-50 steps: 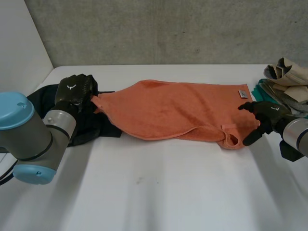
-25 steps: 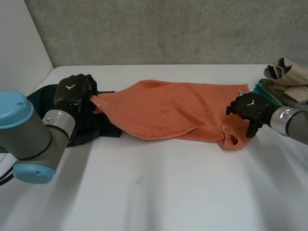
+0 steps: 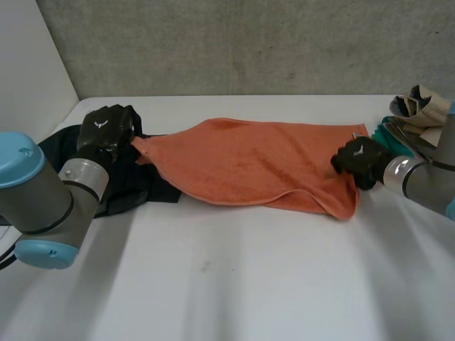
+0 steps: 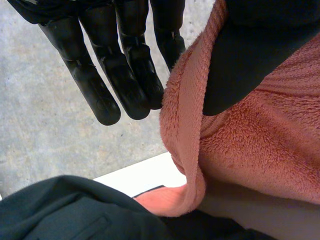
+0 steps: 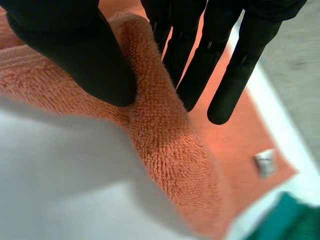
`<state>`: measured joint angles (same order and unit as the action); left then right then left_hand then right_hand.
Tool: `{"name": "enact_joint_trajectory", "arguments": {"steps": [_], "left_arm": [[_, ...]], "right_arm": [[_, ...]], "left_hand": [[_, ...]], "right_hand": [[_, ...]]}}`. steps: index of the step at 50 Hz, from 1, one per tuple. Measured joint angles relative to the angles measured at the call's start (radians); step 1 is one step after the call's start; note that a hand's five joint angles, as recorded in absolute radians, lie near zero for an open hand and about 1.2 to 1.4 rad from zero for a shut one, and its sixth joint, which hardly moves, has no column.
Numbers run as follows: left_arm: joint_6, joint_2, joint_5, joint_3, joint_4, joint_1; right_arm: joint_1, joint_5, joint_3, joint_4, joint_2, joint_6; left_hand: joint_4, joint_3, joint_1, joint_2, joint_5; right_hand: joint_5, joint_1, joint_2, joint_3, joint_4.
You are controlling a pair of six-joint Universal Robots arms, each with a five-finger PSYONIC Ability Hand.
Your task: Fold the laundry.
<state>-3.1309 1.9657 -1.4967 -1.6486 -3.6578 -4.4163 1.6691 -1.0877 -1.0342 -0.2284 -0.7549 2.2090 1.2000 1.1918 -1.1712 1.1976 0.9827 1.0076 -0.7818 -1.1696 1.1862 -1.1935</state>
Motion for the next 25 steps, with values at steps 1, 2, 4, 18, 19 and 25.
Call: {"name": "enact_joint_trajectory", "arguments": {"steps": [1,2,4,18,19,25], "left_arm": [[0.000,-0.006,0.000,0.000,0.000,0.000],[0.000,-0.011,0.001,-0.001,0.000,-0.001],[0.000,-0.026,0.001,-0.001,0.001,-0.001],[-0.002,-0.080,0.001,-0.037,0.022,0.000],[-0.004,-0.086,0.001,-0.042,0.029,0.000],[-0.024,-0.177,0.001,-0.083,0.200,-0.020]], "right_arm": [[0.002,-0.010,-0.016,0.033,-0.025,0.032],[0.003,-0.014,-0.027,0.052,-0.042,0.052],[0.004,-0.023,-0.067,0.114,-0.104,0.118],[-0.058,-0.042,-0.208,0.128,-0.205,0.206],[-0.065,-0.043,-0.215,0.118,-0.207,0.204],[-0.142,-0.069,-0.306,-0.028,-0.310,0.159]], "left_hand": [[0.000,0.000,0.000,0.000,0.000],[0.000,0.000,0.000,0.000,0.000],[0.000,0.000,0.000,0.000,0.000],[0.000,0.000,0.000,0.000,0.000],[0.000,0.000,0.000,0.000,0.000],[0.000,0.000,0.000,0.000,0.000]], "right_hand": [[0.002,0.000,0.000,0.000,-0.001],[0.002,0.000,0.000,0.000,-0.002],[0.003,0.000,0.000,0.000,-0.003],[0.005,0.000,0.000,0.000,-0.003],[0.006,0.000,0.000,0.000,-0.003],[0.013,0.000,-0.006,0.000,-0.003]]}}
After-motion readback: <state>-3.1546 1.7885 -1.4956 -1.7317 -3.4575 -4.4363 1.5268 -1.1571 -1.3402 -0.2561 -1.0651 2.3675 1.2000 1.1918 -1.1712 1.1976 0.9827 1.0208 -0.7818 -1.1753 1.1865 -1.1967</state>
